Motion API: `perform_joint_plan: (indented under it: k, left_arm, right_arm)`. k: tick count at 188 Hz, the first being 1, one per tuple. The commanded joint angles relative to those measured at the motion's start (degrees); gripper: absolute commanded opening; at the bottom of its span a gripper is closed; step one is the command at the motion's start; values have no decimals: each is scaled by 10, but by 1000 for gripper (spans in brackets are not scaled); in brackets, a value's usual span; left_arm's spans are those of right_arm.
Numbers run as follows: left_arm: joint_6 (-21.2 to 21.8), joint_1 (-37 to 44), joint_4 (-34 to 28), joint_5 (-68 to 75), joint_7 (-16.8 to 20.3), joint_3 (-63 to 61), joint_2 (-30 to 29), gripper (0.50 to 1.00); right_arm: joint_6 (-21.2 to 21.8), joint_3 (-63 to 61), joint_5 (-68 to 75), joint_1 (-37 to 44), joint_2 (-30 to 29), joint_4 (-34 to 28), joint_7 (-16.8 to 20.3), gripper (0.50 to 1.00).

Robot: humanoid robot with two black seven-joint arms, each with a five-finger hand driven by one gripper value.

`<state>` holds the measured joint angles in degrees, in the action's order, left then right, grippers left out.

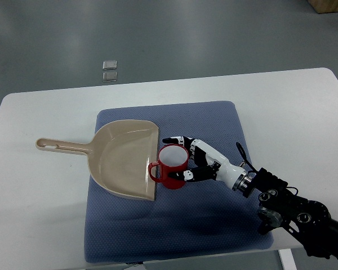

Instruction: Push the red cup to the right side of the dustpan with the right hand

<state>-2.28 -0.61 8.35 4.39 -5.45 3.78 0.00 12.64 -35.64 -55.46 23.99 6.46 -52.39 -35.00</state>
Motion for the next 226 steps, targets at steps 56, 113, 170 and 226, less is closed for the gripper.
perform_joint_plan:
  k: [56,113,170,226]
  left_arm:
    - [0,0,0,0,0,0,0,1000]
    - [0,0,0,0,0,0,0,1000]
    - [0,0,0,0,0,0,0,1000]
    - [0,0,0,0,0,0,0,1000]
  right_arm:
    - [5,27,-4,-5,22,-29,0,887]
    - [5,29,-4,-4,37,-29,0,885]
    - [7,29,-4,0,47,-28,0,885]
    - [8,22,0,3,61,-23,0,885]
